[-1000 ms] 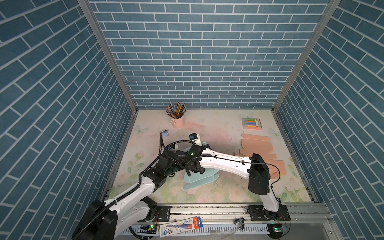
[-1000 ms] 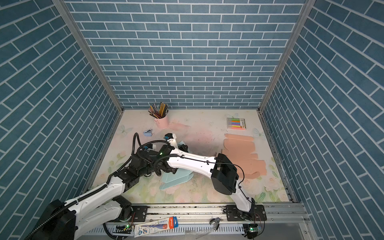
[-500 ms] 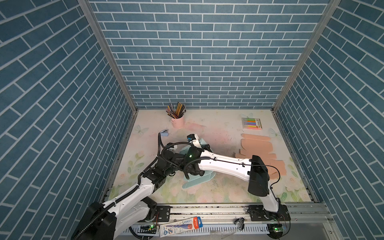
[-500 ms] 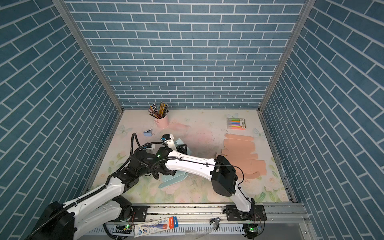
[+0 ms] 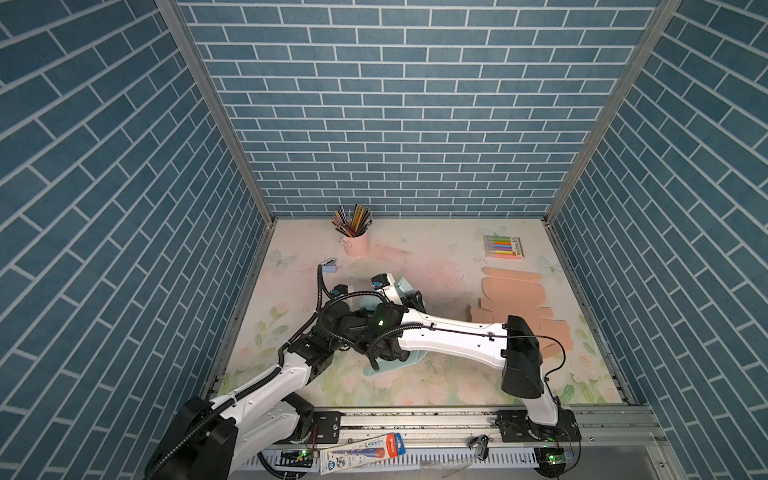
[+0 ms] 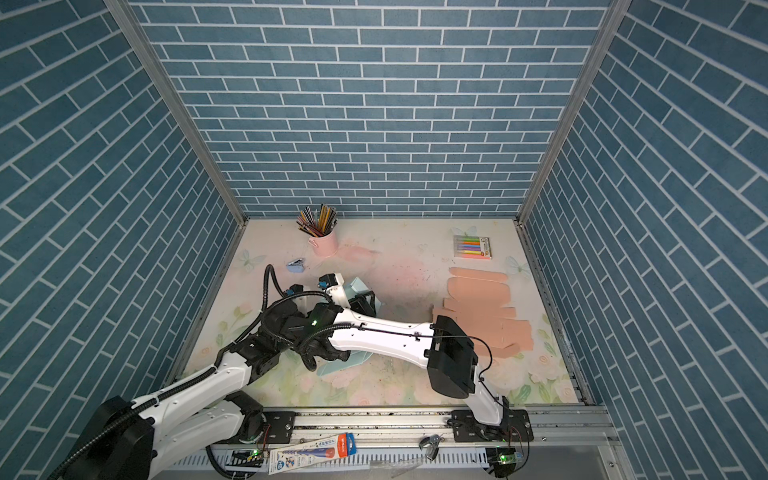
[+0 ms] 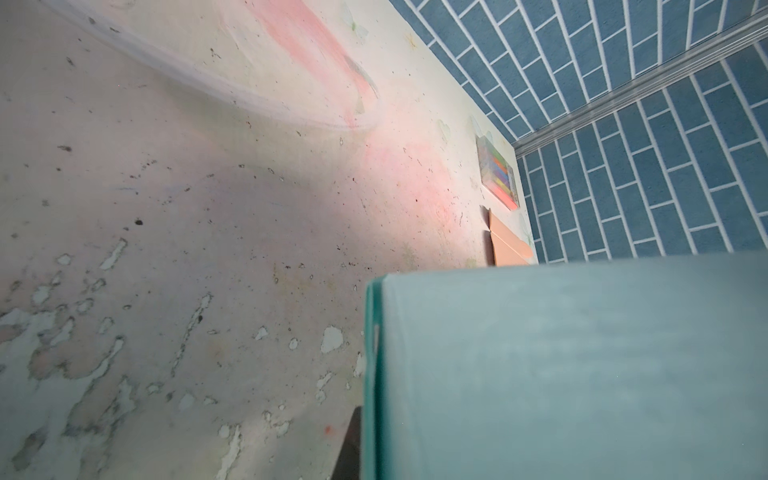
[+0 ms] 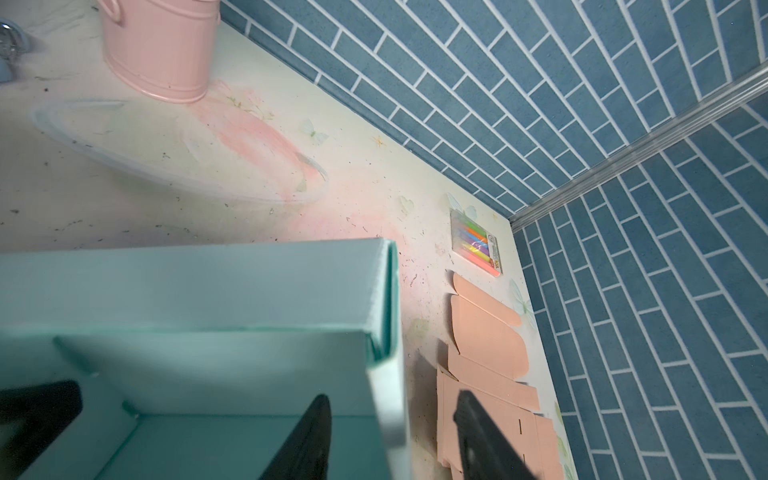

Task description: Fold the paper box

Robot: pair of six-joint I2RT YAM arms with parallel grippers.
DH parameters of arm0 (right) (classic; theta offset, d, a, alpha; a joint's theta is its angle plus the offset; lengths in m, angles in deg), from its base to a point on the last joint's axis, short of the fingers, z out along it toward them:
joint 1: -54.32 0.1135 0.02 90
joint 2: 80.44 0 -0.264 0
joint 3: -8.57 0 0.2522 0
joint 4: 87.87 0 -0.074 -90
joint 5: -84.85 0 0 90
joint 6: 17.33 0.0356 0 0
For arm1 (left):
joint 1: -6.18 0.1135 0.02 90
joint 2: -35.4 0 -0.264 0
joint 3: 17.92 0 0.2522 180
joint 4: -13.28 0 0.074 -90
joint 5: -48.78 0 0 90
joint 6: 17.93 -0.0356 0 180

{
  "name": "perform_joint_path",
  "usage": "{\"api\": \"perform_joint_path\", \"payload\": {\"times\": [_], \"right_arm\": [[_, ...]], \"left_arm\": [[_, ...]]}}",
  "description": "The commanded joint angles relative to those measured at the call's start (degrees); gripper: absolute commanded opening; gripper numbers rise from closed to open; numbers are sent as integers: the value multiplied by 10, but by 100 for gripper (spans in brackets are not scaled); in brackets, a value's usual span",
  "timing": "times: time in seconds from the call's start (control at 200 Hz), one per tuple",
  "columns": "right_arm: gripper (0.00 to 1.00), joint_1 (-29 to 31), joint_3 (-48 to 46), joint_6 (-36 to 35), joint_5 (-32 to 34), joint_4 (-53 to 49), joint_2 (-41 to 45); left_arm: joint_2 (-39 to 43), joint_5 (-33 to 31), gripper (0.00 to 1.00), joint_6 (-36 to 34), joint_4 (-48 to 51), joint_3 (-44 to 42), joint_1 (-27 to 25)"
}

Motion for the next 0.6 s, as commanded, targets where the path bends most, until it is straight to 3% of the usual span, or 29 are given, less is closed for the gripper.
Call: {"api": "perform_joint_path", "payload": {"times": [0.0, 0.155, 0.27, 0.375, 0.595], "right_arm": [[63, 14, -23, -19, -17, 53, 60], [76, 22, -77, -52, -84, 145, 147], [79, 8, -179, -124, -159, 295, 257], [79, -33, -306, -182, -267, 455, 367], [83, -140, -423, -197, -418, 557, 453]], "left_arm": [[-4, -26, 7, -38, 8, 14, 2], [-6, -41, 7, -91, 22, 23, 6], [-1, -52, 7, -150, 11, 22, 6], [7, -68, 7, -207, -25, 4, 3], [-15, -36, 7, -269, -103, -15, -14]]}}
